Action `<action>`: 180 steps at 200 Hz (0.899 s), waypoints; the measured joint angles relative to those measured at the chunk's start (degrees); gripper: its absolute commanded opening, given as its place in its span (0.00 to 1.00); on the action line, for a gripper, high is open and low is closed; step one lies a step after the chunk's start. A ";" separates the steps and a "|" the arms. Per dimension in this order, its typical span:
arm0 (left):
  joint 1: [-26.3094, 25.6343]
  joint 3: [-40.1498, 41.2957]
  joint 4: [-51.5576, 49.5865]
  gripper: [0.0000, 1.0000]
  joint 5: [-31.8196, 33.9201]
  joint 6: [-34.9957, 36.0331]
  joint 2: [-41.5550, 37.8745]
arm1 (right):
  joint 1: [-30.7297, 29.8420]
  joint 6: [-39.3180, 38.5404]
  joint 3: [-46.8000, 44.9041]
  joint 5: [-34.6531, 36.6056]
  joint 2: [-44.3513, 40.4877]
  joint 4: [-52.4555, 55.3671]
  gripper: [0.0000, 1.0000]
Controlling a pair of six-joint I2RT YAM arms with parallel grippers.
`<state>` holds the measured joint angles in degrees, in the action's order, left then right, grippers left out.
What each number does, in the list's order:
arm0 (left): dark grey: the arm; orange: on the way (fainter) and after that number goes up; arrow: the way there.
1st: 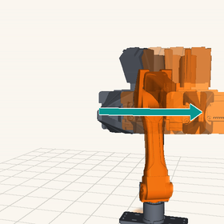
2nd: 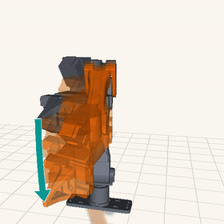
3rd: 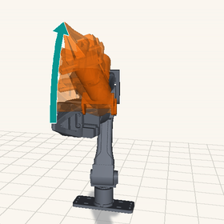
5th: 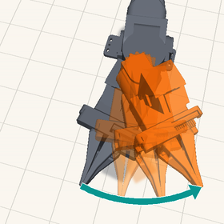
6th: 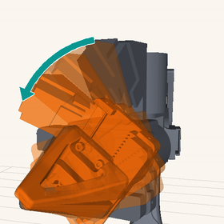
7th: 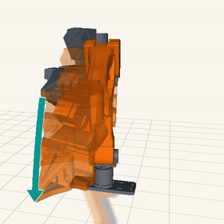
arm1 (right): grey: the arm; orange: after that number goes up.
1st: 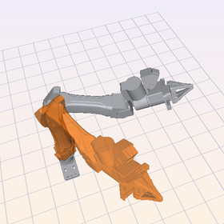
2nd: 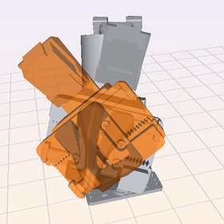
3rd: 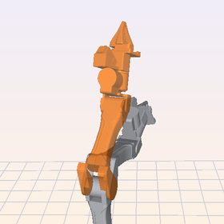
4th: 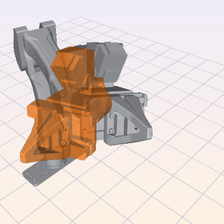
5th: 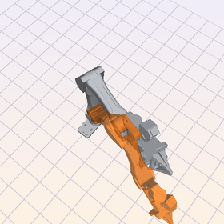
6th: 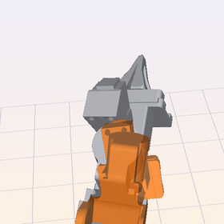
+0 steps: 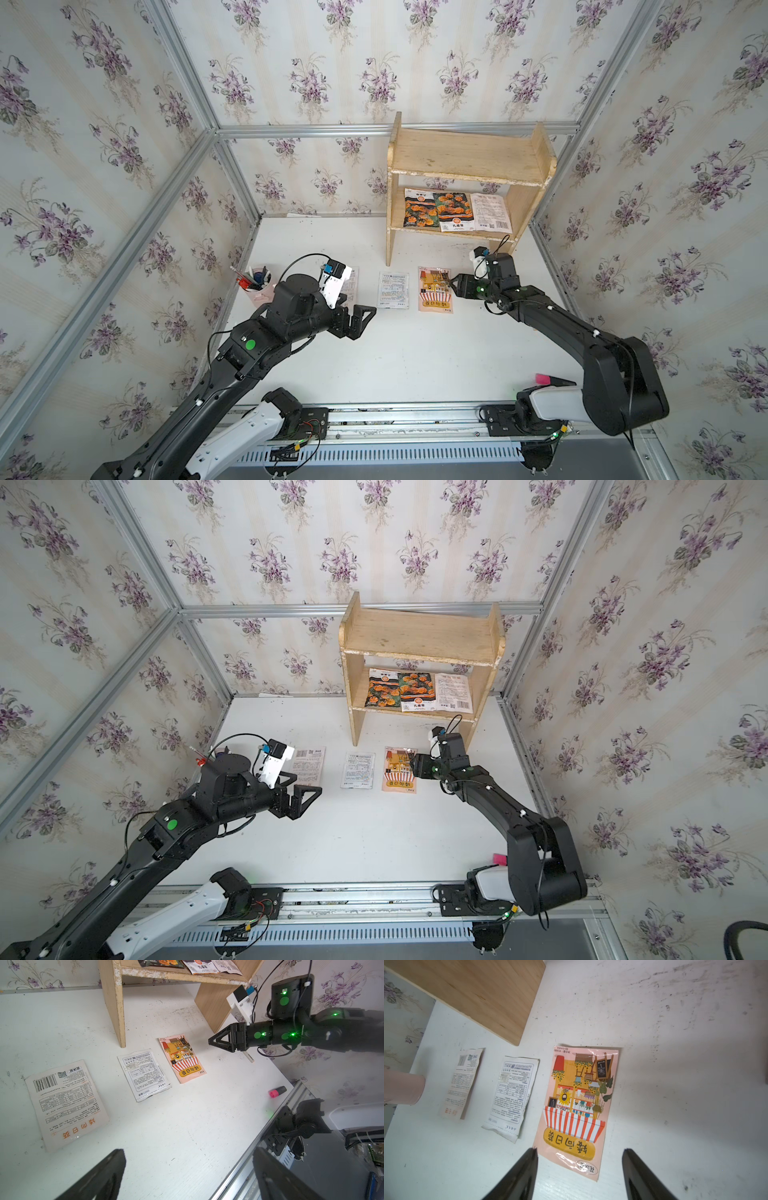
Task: Take the seed bag off the shelf
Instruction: Place the seed packet at the center of the board, then pick up the seed packet from the shelf.
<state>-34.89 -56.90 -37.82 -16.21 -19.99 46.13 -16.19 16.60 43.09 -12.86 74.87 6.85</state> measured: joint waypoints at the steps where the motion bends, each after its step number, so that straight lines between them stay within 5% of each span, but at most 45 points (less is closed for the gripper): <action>1: 0.00 0.00 0.00 0.99 -0.02 0.00 0.00 | 0.00 0.02 -0.04 0.02 -0.22 0.07 0.68; 103: -0.04 -0.28 1.75 1.00 -2.69 -1.46 1.73 | 0.00 2.75 -0.90 4.70 -22.45 8.68 0.66; 180: -0.07 -1.01 2.56 1.00 -3.39 -1.46 1.90 | 0.11 0.33 5.70 10.88 -18.12 7.98 0.66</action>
<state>-34.96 -57.91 -35.27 -19.59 -21.45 48.03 -16.08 16.93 48.80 -1.98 56.75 14.83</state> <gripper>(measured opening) 0.997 0.662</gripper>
